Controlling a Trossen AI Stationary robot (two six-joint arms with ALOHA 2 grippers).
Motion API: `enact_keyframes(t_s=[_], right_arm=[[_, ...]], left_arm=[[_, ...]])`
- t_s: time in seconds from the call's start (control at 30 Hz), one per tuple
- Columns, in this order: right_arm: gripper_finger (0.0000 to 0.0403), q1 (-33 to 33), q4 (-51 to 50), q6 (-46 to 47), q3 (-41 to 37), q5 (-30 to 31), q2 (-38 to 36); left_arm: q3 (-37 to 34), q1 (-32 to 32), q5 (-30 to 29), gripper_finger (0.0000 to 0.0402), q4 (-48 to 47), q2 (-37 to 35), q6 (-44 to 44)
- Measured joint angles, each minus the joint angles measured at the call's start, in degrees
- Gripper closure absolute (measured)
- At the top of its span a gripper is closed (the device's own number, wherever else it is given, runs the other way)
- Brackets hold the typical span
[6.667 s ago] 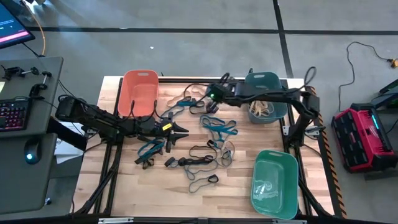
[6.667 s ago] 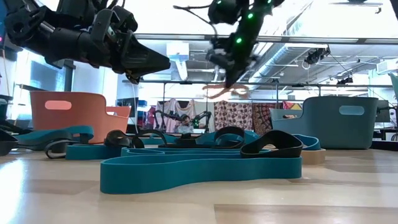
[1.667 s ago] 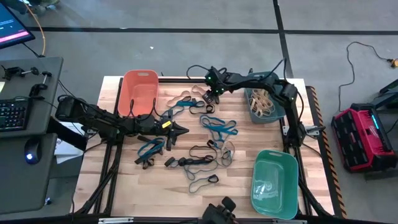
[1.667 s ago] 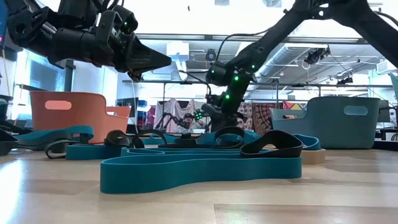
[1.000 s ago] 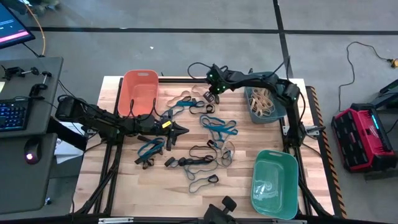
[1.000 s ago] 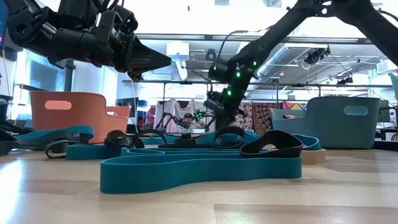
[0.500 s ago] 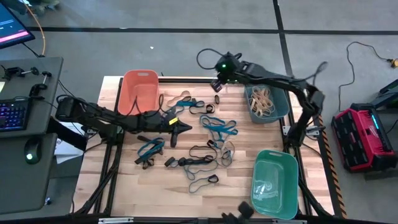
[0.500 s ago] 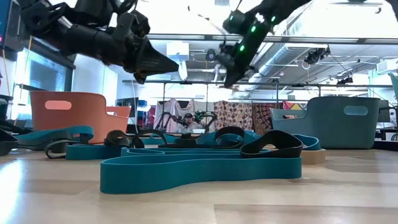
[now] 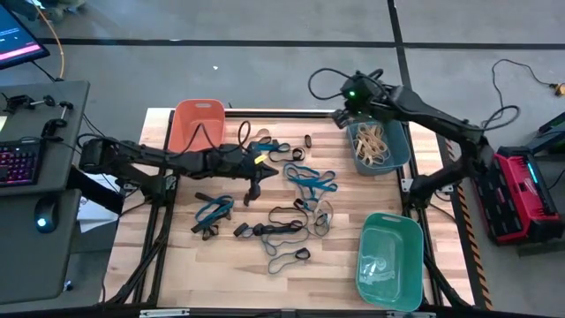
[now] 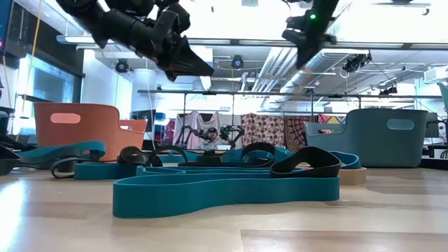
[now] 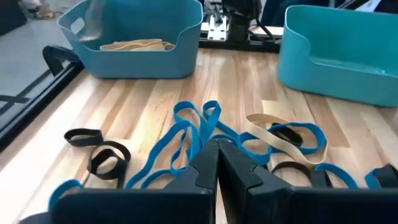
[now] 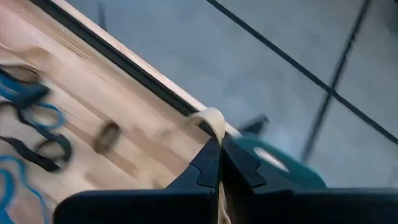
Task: Sort rubber bands into baskets
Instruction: Put the white rubber band into the blue bin
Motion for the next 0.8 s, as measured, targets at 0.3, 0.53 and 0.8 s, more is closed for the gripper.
enact_keyframes(t_s=[0.3, 0.53, 0.8], right_arm=[[0.0403, 0.3, -15.9, 9.6, -2.2, 7.5, -1.2], [0.0403, -1.3, -9.1, 11.1, -18.4, 7.1, -4.1], [0.0403, -4.6, -1.3, 11.1, -31.6, 4.1, -4.9]], left_arm=[[1.4, 0.7, 4.4, 0.0401, -2.7, 0.0, 0.8], [1.4, 0.7, 14.6, 0.0401, -3.1, 0.0, 4.8], [1.4, -2.3, 18.5, 0.0401, -2.7, 0.9, 7.5]])
